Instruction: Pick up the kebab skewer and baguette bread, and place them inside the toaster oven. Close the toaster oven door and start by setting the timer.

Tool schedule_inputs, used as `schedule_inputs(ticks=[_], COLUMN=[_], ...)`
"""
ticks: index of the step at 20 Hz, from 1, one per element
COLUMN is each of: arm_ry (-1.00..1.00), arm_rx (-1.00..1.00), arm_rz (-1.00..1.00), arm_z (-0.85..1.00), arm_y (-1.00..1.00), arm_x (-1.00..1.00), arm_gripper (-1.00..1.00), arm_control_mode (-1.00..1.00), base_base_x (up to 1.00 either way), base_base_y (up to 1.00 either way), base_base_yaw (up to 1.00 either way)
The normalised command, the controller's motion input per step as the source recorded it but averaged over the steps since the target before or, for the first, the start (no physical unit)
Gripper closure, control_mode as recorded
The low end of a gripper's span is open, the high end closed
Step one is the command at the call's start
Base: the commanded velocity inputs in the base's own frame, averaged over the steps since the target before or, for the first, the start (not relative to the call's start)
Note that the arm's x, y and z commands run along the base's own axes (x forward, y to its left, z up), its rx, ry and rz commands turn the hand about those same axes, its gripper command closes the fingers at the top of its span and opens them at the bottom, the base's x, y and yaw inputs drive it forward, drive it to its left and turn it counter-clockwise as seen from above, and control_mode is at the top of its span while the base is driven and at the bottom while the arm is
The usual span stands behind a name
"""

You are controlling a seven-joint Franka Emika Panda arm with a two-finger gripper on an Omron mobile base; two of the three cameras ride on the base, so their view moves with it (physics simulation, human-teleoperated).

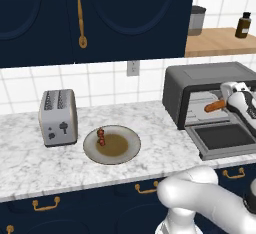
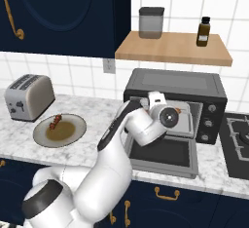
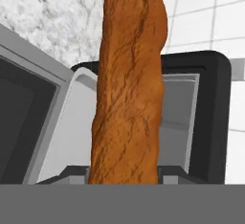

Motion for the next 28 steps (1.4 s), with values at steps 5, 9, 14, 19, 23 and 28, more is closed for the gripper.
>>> schedule_inputs(ticks=[5,9,14,19,23,28], arm_ry=[0.0,-0.04,-0.01,0.0,0.0,0.0], arm_rx=[0.0,0.02,0.01,0.0,0.0,0.03], arm_rz=[0.0,0.0,0.0,-0.02,-0.01,-0.01], arm_z=[-0.23,-0.24,-0.13,-0.14,-0.17,-0.21], arm_y=[-0.31,-0.05,-0.05,-0.03,-0.03,0.0], arm_x=[0.37,0.3,0.38,0.38,0.18,0.01], arm_gripper=[1.0,1.0,1.0,1.0,1.0,1.0], arm_control_mode=[-1.0,-1.0,-1.0,-1.0,-1.0,-1.0], base_base_x=[0.0,0.0,0.0,0.0,0.0,0.0], base_base_y=[0.0,0.0,0.0,0.0,0.0,0.0], base_base_yaw=[0.0,0.0,0.0,0.0,0.0,0.0])
